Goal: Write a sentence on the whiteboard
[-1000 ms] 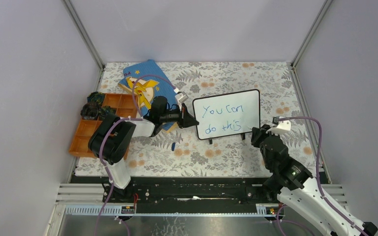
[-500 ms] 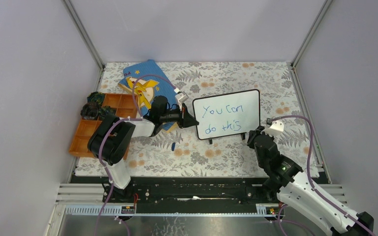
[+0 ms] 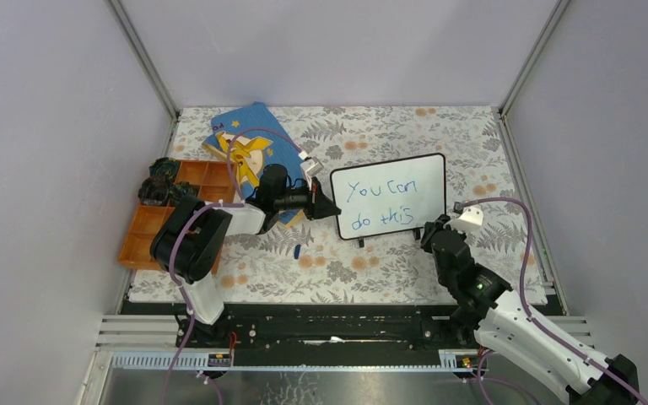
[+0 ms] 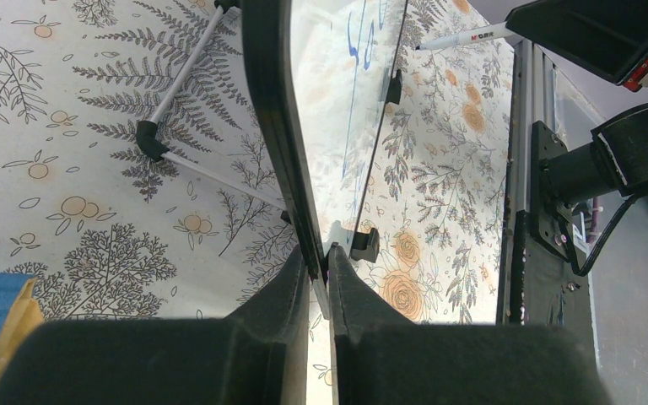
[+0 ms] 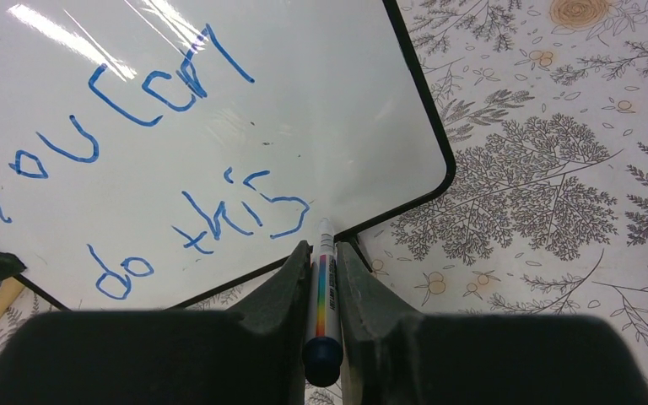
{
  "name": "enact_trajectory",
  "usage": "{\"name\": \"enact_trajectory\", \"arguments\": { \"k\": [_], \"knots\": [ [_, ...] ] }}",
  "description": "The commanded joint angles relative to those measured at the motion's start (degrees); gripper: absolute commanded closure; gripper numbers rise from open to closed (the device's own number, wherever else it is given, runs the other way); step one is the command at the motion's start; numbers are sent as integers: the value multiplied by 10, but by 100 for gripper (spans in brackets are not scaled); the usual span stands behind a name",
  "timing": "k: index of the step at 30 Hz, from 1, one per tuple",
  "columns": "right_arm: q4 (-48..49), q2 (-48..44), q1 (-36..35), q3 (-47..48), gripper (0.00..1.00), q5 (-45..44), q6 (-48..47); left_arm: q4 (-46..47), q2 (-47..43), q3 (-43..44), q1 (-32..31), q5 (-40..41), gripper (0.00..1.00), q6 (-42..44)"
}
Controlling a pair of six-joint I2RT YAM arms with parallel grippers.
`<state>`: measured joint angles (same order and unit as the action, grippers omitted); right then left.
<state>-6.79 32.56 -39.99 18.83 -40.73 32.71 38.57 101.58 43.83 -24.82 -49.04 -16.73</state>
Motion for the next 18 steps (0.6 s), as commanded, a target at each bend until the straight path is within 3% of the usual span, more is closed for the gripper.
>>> {"name": "enact_trajectory", "arguments": {
  "k": [1, 18],
  "knots": [
    [45, 6, 8, -2, 100, -34, 1, -70, 18, -6, -11, 20, 100, 45],
    [107, 13, 18, -30, 100, -37, -2, -71, 18, -5, -12, 22, 100, 46]
  ]
}}
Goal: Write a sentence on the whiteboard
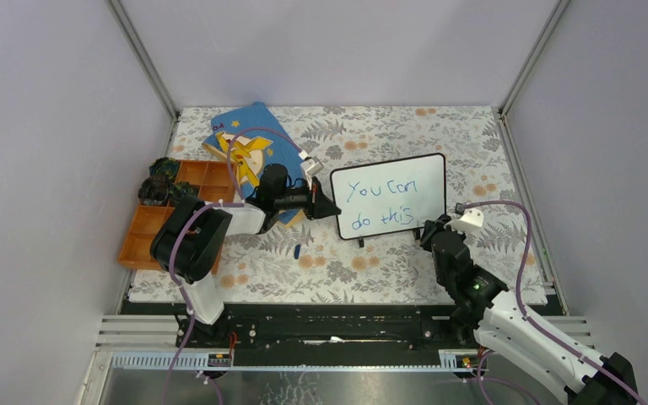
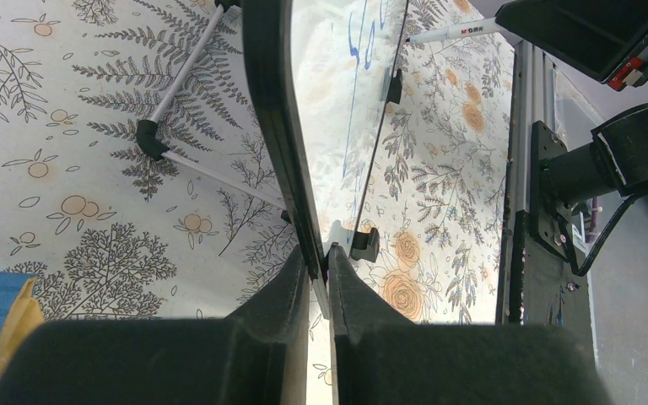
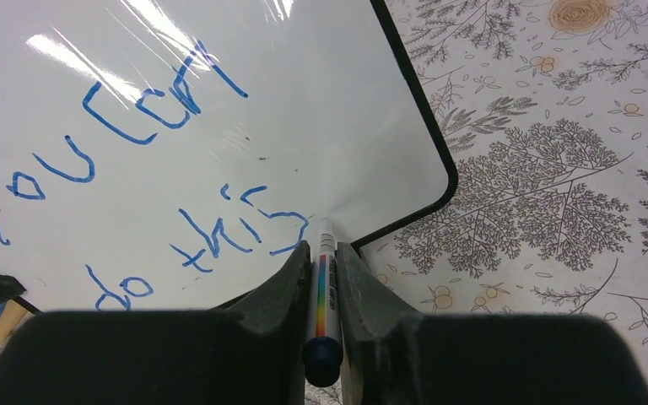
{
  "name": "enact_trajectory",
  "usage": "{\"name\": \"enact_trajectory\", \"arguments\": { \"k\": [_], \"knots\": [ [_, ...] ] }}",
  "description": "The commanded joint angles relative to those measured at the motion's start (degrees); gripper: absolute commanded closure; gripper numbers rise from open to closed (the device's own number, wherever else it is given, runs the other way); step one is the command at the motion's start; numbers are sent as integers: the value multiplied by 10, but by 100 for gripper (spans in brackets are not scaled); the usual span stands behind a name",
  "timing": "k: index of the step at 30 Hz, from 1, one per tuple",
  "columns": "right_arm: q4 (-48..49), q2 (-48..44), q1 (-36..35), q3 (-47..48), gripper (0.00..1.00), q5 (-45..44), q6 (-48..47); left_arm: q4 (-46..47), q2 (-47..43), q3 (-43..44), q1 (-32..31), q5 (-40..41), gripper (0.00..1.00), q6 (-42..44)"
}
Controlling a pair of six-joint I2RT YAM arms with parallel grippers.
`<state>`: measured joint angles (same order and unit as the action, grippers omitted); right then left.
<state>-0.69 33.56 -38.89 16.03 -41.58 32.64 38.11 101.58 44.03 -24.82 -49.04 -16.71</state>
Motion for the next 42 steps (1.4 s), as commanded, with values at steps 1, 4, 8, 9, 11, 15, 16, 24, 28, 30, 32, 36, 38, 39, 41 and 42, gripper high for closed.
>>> {"name": "enact_trajectory", "arguments": {
  "k": [1, 4, 8, 9, 11, 15, 16, 24, 28, 30, 32, 36, 38, 39, 41, 42],
  "knots": [
    [48, 5, 8, -2, 100, -28, -2, -66, 18, -8, -13, 22, 100, 46],
    [54, 13, 11, -3, 100, -28, -4, -67, 18, -9, -13, 22, 100, 47],
    [61, 22, 16, -4, 100, -23, -4, -67, 17, -8, -13, 23, 100, 48],
    [62, 24, 16, -3, 100, -22, -4, -67, 18, -7, -13, 22, 100, 48],
    [62, 27, 19, -4, 100, -20, -4, -66, 19, -7, -13, 22, 100, 48],
    [66, 33, 23, -9, 100, -20, -1, -64, 19, -10, -13, 21, 100, 48],
    [67, 35, 24, -9, 100, -18, 1, -63, 18, -10, -14, 21, 100, 48],
    [65, 49, 30, -9, 100, -8, 0, -67, 19, -9, -14, 22, 100, 48],
    [58, 47, 31, -9, 100, -7, 2, -67, 19, -9, -14, 22, 100, 48],
    [51, 45, 31, -8, 100, -6, 2, -67, 19, -8, -13, 22, 100, 48],
    [44, 39, 31, -5, 100, -2, 0, -67, 19, -9, -14, 23, 100, 48],
    [16, 20, 31, 18, 100, 11, -1, -67, 19, -9, -14, 24, 100, 48],
    [-12, 4, 31, 37, 100, 23, -2, -68, 17, -9, -14, 27, 100, 48],
    [-26, -5, 31, 47, 100, 31, -3, -69, 16, -9, -14, 28, 100, 48],
    [-52, -23, 31, 68, 100, 46, -6, -72, 14, -9, -14, 32, 100, 49],
    [-64, -31, 31, 78, 100, 54, -9, -73, 13, -9, -14, 33, 100, 49]
  ]
}}
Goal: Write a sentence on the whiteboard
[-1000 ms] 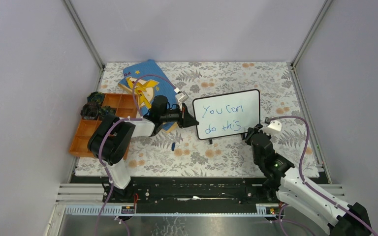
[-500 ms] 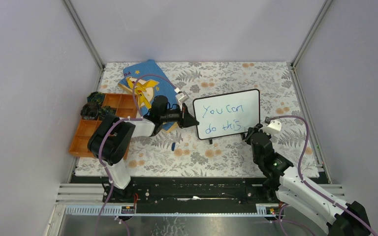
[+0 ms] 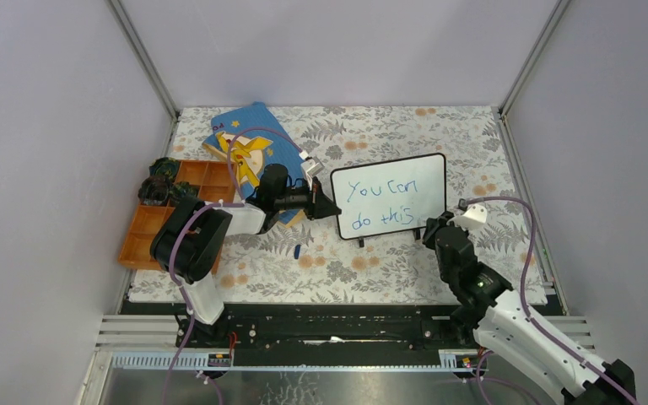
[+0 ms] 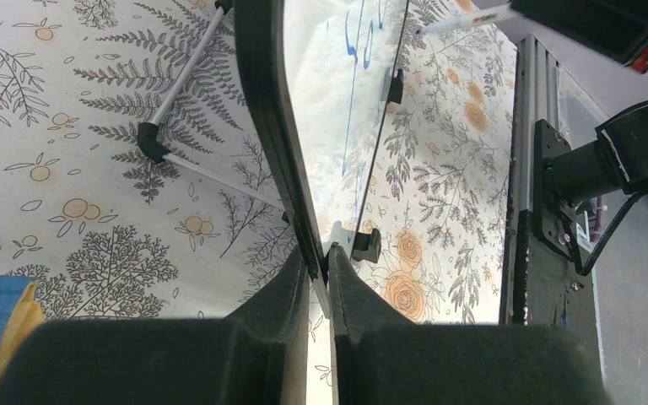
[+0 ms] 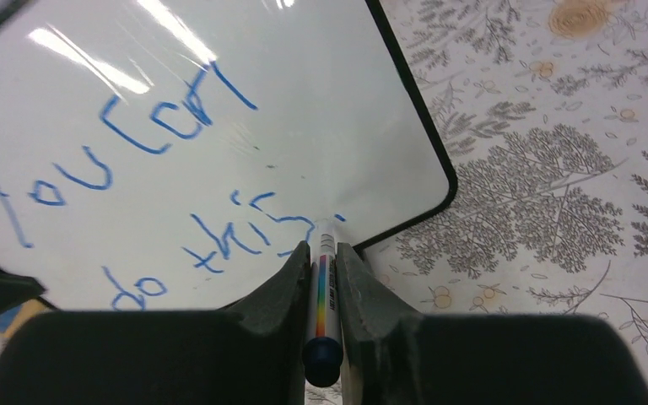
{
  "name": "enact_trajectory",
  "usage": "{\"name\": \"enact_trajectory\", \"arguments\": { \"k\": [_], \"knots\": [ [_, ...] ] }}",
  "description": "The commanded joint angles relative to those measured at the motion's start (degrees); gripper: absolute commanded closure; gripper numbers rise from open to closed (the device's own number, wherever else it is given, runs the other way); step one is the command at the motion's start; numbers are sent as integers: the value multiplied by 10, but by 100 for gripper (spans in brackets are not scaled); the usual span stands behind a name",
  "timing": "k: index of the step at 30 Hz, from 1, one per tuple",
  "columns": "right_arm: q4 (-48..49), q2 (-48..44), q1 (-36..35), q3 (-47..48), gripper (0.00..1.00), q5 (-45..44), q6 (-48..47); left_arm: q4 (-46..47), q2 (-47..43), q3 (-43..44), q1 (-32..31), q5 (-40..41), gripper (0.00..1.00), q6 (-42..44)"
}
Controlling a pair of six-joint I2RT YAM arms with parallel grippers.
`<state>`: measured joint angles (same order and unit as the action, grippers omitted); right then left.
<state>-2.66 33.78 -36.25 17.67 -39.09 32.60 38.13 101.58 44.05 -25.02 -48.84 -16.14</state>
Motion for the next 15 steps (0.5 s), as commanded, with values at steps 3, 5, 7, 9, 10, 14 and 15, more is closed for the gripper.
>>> {"name": "enact_trajectory", "arguments": {
  "k": [3, 5, 7, 9, 10, 14, 15],
  "knots": [
    [-72, -62, 5, 85, 100, 53, -18, -75, 11, -10, -12, 34, 100, 45],
    [-87, -81, 4, 101, 100, 71, -28, -75, 9, -10, -12, 35, 100, 45],
    [-96, -94, 5, 118, 100, 95, -42, -75, 7, -11, -12, 36, 100, 45],
    [-103, -101, 5, 139, 100, 123, -61, -75, 6, -12, -12, 40, 100, 45],
    [-106, -101, 5, 149, 100, 136, -69, -76, 6, -12, -12, 41, 100, 45],
    [-112, -95, 5, 183, 100, 181, -99, -78, 8, -12, -12, 44, 100, 45],
    [-111, -94, 5, 190, 100, 190, -102, -79, 6, -12, -12, 45, 100, 45]
  ]
}}
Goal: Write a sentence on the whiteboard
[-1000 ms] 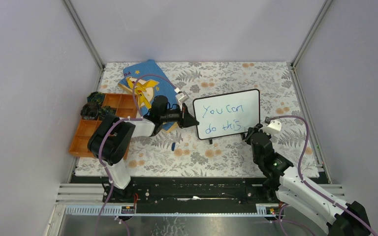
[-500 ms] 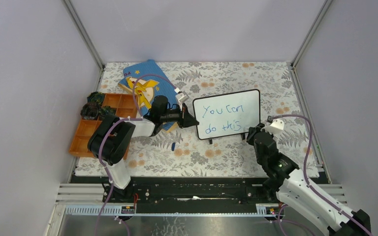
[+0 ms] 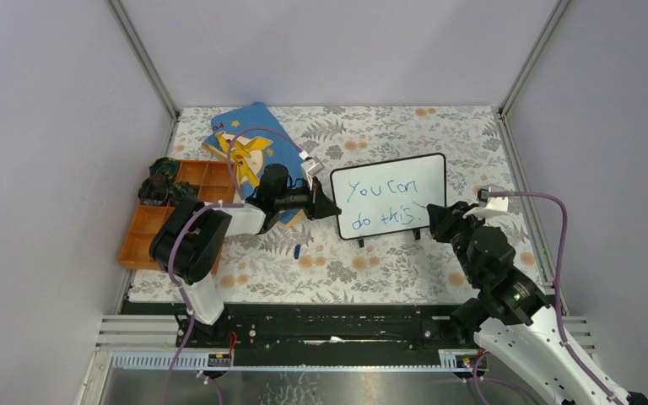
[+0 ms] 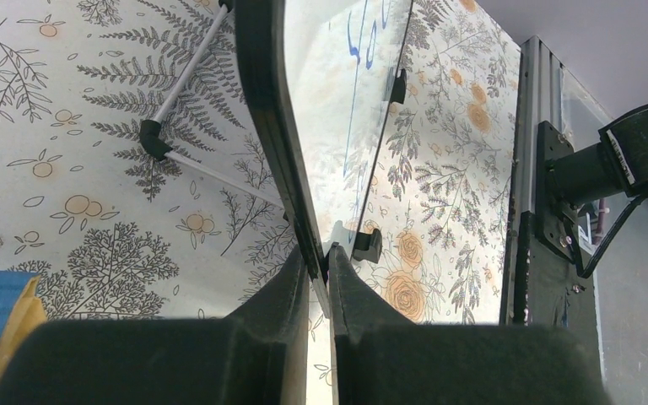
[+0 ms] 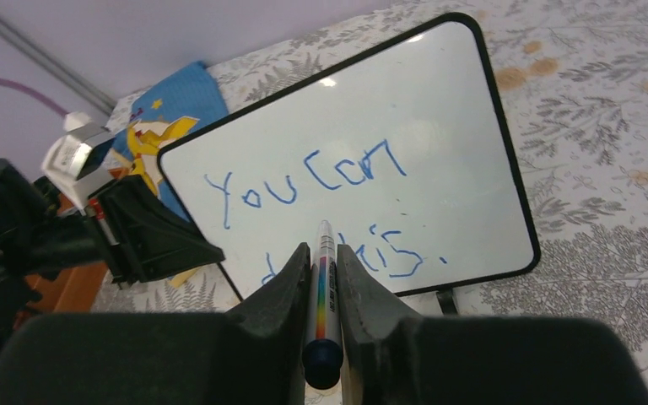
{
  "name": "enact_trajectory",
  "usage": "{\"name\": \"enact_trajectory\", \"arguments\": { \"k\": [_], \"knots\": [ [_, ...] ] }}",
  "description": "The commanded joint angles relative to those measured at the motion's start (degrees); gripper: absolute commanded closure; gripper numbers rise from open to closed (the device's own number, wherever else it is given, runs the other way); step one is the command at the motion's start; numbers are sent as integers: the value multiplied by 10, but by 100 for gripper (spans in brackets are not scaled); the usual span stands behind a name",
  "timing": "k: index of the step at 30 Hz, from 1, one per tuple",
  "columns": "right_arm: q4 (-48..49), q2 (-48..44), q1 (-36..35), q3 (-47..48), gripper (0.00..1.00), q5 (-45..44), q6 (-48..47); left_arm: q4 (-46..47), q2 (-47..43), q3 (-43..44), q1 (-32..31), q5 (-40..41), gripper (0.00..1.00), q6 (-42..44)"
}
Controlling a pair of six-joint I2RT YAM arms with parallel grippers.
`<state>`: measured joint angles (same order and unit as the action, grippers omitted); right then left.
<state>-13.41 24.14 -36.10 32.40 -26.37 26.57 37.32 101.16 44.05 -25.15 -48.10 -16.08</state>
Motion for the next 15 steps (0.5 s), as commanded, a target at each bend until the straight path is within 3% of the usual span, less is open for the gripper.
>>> {"name": "enact_trajectory", "arguments": {
  "k": [1, 15],
  "knots": [
    [-2, 4, 3, 47, 100, 73, -46, -74, 10, -12, -10, 40, 99, 45],
    [4, 1, 3, 51, 100, 108, -53, -92, -8, -13, -10, 58, 70, 49]
  ]
}}
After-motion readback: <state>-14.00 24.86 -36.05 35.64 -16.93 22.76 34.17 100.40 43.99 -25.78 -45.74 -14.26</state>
